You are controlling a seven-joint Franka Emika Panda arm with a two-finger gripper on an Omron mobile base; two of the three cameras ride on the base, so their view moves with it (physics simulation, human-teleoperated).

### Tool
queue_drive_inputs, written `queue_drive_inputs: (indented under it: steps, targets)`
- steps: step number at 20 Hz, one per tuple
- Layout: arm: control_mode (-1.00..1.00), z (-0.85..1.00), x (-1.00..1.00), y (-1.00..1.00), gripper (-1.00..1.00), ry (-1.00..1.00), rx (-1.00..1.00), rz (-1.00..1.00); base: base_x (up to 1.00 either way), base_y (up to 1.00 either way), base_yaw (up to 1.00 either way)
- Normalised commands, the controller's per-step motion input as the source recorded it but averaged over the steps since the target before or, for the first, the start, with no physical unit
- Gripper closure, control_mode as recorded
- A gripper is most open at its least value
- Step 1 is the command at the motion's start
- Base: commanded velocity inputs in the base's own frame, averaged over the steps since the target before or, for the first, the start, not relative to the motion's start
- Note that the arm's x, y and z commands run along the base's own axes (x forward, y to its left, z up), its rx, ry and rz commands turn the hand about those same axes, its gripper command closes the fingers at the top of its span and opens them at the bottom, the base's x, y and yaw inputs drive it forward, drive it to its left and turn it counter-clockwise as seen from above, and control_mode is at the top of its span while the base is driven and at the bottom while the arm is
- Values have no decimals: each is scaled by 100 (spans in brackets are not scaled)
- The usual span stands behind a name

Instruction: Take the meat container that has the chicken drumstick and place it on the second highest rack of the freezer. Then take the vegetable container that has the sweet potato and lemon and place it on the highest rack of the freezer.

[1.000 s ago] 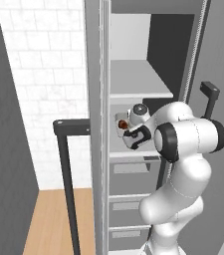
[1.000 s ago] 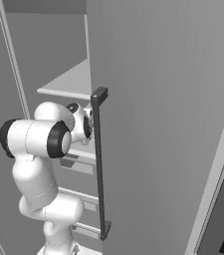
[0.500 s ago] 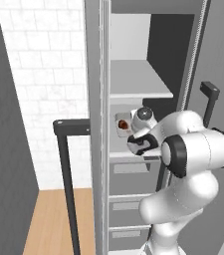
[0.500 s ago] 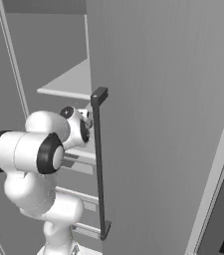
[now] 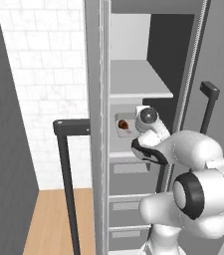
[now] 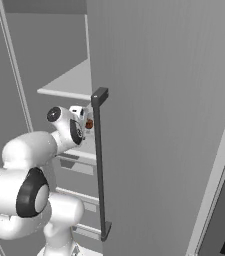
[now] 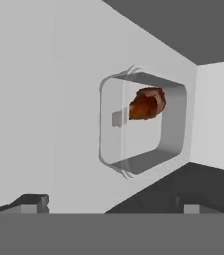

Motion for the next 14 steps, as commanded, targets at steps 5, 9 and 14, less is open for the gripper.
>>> queue_drive_inputs:
  steps: [5,9,14]
  targets:
    - [-100,34,-82,-5,-100,0,0,-9,0,0,0]
    - [-100,38,-94,-21,-100,6,5,-3,0,0,0]
    - [-100,69,-91,-26,-100,21,15,-3,0,0,0]
